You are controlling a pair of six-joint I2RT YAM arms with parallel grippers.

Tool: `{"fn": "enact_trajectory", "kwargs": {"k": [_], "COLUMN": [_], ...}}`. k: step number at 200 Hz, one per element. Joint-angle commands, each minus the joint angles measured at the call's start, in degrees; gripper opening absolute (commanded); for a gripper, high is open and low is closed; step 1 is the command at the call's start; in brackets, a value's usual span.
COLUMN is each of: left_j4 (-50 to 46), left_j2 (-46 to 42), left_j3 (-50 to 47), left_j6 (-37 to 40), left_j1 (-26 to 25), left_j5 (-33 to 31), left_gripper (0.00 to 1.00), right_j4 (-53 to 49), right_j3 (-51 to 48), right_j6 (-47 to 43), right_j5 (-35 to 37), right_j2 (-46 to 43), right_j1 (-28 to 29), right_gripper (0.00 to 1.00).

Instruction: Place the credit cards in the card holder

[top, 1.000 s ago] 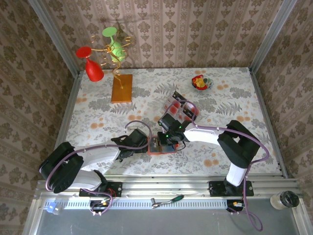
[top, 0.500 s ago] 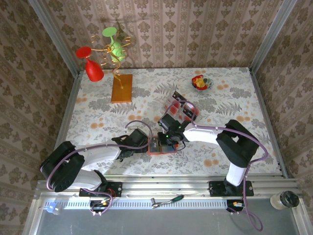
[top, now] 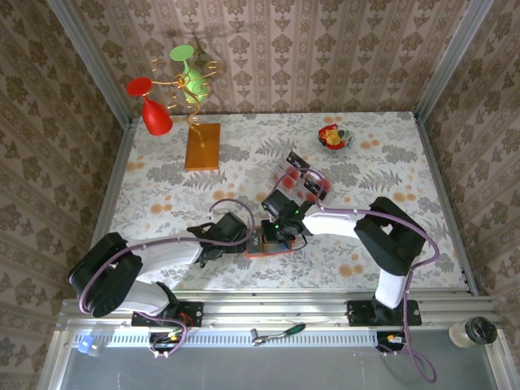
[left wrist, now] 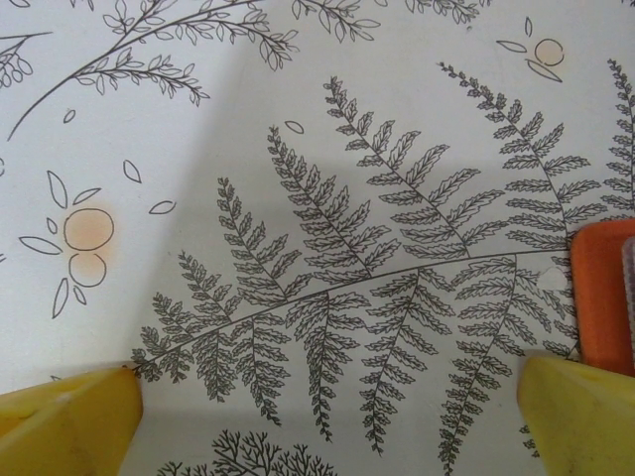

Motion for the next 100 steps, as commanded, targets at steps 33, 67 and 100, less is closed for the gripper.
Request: {"fn": "enact_trajectory", "kwargs": {"k": [33, 67, 100], "left_j4": [1.6, 0.9, -0.3], "left_j2": [2.6, 1.9, 0.6], "left_j3": [0.0, 0.3, 0.4], "left_j6": [1.6, 2.2, 2.6], "left_j1": [1.1, 1.5, 2.0], "left_j5": [2.2, 2.1, 1.7], "left_gripper": [1.0, 1.0, 1.0], "right_j4": [0.2, -0.7, -3.4], "right_j3": [1.2, 0.5, 0.2], "right_j6": [1.0, 0.7, -1.1], "right_j5": [-0.8, -0.7, 1.1], "right_j2": [0.0, -3.4, -6.8], "right_j1": [-0.4, -1.0, -2.0], "right_gripper": [0.07, 0.08, 0.08]}}
